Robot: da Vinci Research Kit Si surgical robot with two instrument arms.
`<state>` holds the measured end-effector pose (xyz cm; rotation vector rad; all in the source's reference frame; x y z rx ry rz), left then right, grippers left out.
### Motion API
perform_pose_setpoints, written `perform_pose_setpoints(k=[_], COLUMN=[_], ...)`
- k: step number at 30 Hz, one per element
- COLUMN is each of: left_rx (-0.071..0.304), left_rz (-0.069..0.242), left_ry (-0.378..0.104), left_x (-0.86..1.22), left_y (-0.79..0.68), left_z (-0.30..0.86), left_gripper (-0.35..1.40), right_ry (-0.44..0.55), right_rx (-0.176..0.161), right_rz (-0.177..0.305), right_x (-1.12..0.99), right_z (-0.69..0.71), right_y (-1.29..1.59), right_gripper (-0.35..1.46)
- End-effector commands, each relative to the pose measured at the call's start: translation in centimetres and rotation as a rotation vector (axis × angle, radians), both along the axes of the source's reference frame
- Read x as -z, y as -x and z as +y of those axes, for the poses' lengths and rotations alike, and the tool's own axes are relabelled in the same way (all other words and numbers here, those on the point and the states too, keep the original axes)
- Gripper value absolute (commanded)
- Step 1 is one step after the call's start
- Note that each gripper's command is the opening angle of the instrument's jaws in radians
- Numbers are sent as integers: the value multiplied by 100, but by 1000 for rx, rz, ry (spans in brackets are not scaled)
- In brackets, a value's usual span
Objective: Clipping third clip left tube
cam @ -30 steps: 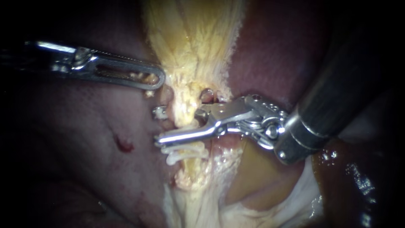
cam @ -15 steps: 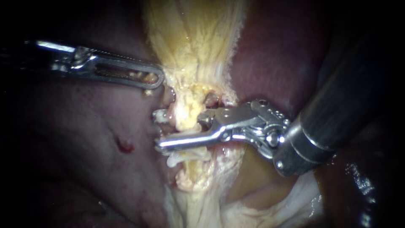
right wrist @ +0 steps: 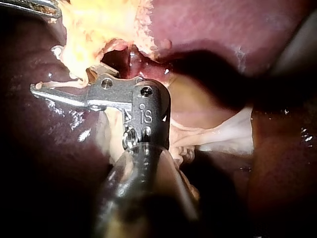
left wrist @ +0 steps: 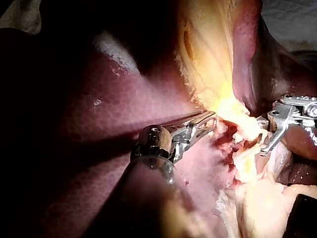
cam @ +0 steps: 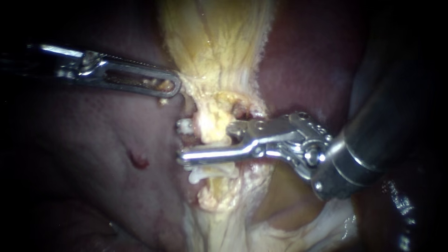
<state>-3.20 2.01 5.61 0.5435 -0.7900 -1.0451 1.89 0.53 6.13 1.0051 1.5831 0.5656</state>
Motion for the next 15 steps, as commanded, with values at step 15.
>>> perform_pose_setpoints(k=[15], left_rx=[1], left_rz=[0], left_ry=[1], left_x=[-1], left_y=[0], left_z=[-1], left_gripper=[-35], right_ry=[3], right_rx=[3], right_rz=[4], right_x=[-1], right_z=[5], right_y=[1], right_gripper=[41])
